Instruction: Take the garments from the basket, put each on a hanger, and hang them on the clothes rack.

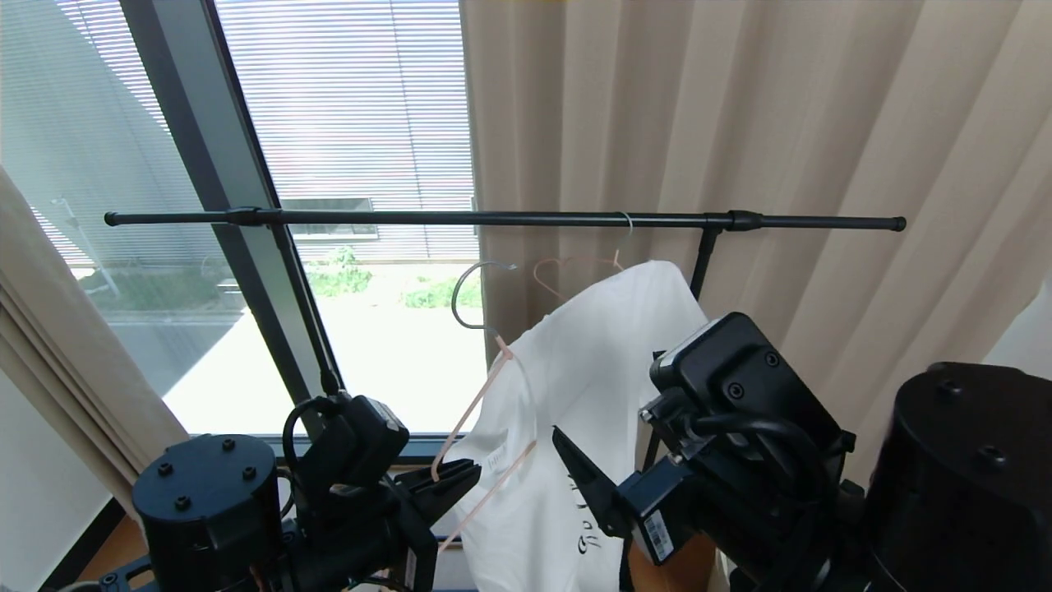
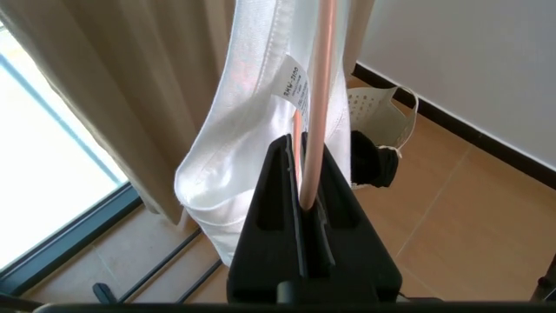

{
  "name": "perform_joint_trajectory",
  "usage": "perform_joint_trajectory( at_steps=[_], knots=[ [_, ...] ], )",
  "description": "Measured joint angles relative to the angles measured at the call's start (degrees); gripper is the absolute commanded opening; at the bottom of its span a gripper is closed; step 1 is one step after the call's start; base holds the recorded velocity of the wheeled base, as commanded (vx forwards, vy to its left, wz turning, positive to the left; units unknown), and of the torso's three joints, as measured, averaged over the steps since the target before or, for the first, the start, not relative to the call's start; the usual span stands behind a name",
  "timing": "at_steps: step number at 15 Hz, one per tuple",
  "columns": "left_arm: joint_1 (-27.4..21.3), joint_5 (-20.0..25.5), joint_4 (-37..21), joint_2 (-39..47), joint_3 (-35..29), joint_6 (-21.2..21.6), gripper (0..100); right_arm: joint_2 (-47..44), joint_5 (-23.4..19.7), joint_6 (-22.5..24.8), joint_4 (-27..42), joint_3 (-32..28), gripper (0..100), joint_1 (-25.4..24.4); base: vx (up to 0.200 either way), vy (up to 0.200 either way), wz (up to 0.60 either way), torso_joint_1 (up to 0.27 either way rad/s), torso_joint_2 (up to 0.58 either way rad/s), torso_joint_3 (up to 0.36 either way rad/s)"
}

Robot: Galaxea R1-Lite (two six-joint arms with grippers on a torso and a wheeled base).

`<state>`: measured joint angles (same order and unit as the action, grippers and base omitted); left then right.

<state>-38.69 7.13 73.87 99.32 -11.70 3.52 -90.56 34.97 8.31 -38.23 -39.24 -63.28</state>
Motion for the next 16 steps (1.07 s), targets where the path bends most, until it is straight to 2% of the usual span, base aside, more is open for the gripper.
perform_joint_trajectory(
  at_steps=[1, 3, 6, 11, 14, 16],
  knots=[
    [0.4, 0.3, 0.1, -0.3, 0.1, 0.1, 0, 1.2, -2.6, 1.4, 0.0, 0.8, 100, 0.4, 0.0, 0.0, 0.0, 0.0, 0.0, 0.0],
    [1.9, 2.2, 0.1, -1.2, 0.3, 0.5, 0, 4.0, -10.5, 5.3, 1.3, 2.1, 100, 3.1, 0.0, 0.0, 0.0, 0.0, 0.0, 0.0],
    [5.0, 6.8, 0.2, -2.3, 1.1, 3.3, 0, 8.5, -20.5, 8.2, 12.9, 0.4, 100, 8.7, 0.0, 0.0, 0.0, 0.0, 0.0, 0.0],
    [8.5, 12.5, 0.2, -3.1, 3.4, 6.7, 0, 12.4, -36.7, 14.8, 40.4, -14.4, 100, 16.8, 0.0, 0.0, 0.0, 0.0, 0.0, 0.0],
    [9.0, 14.0, 0.2, -3.6, 5.3, 8.7, 0, 11.7, -45.6, 22.4, 55.4, -24.8, 100, 21.3, 0.0, 0.0, 0.0, 0.0, 0.0, 0.0],
    [8.8, 15.1, 0.7, -3.8, 6.7, 10.3, 0, 9.7, -53.1, 28.9, 65.3, -31.4, 100, 24.6, 0.0, 0.0, 0.0, 0.0, 0.0, 0.0]
  ],
)
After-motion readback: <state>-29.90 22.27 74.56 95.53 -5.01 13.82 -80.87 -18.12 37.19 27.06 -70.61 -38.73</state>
